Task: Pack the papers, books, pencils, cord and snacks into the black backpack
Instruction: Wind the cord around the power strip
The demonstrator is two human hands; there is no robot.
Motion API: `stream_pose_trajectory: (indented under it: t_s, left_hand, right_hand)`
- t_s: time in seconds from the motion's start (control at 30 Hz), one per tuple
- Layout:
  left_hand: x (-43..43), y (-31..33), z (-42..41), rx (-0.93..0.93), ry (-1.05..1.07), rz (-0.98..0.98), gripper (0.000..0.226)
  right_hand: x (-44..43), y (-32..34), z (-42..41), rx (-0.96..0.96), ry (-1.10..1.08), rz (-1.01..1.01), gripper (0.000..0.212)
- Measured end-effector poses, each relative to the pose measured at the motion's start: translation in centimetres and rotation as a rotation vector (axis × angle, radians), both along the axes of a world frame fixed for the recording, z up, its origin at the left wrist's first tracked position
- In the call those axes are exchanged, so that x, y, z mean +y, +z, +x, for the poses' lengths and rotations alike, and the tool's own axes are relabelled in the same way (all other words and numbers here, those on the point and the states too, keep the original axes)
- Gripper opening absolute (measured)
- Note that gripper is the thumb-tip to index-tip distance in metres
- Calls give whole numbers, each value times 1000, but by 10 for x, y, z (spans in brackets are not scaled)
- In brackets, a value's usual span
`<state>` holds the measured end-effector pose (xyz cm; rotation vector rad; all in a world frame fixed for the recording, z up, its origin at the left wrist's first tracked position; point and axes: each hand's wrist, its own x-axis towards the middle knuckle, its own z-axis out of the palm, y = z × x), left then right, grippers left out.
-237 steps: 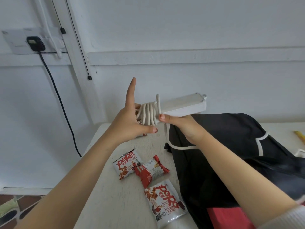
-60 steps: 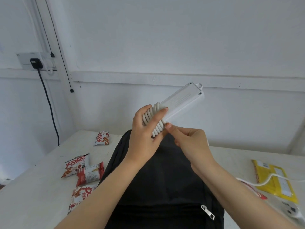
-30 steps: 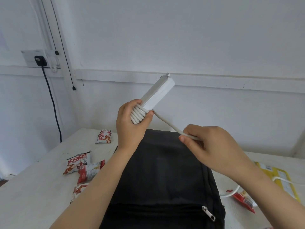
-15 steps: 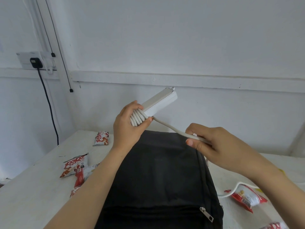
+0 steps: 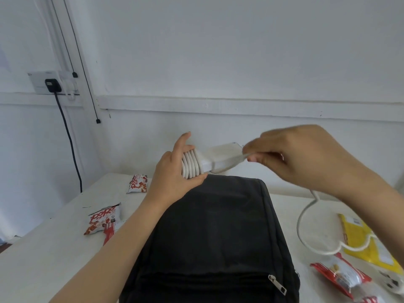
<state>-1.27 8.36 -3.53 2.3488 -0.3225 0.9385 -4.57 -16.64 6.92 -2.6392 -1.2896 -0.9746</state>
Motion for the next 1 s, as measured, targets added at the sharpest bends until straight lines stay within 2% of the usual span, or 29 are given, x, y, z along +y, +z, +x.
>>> stream_pose_trajectory:
  t_s: [0.13,0.23,0.37,0.5,0.57,0.63,0.67,0.7,0.73,0.77,0.83,0.93,1.0]
  left_hand:
    - [-8,2,-16,11,-102,-26,100]
    - [-17,6,-35,-46,-199,-101,102]
    - [-30,13,-57,-268,-313,-193,95]
    - [-39,15,-67,-372,-367,-268,103]
    - [-42,13,-69,-396,-361,-292,100]
    - [-46,12,-70,-400,-361,-322,95]
    - [-48,12,-69,-392,-352,-345,91]
    - [-49,11,-68,-377,-333,-378,86]
    - [-50,10,-66,-359,-306,-413,82]
    - [-49,8,-63,-342,-272,-435,79]
    - [-46,3,-55,-313,-199,-439,76]
    - [-41,-1,-46,-278,-135,-457,76]
    - [-39,-2,-41,-263,-113,-463,76]
  right_hand:
    - [11,30,15,87,120,181,13]
    - [14,53,31,415,257,354,13]
    - [7,67,54,814,320,373,16]
    - [12,43,73,1076,430,508,15]
    - [18,21,76,1155,497,596,4]
    - [26,-7,74,1274,629,635,7]
    - [30,-21,75,1327,641,691,16]
    - [34,-34,72,1329,575,781,33]
    - [35,-45,70,1260,461,859,35]
    - [37,-52,67,1161,331,930,26]
    - [37,-62,58,1076,202,1012,34]
    - [34,-71,44,1281,253,1113,18]
    - [32,-74,36,1489,301,1105,25]
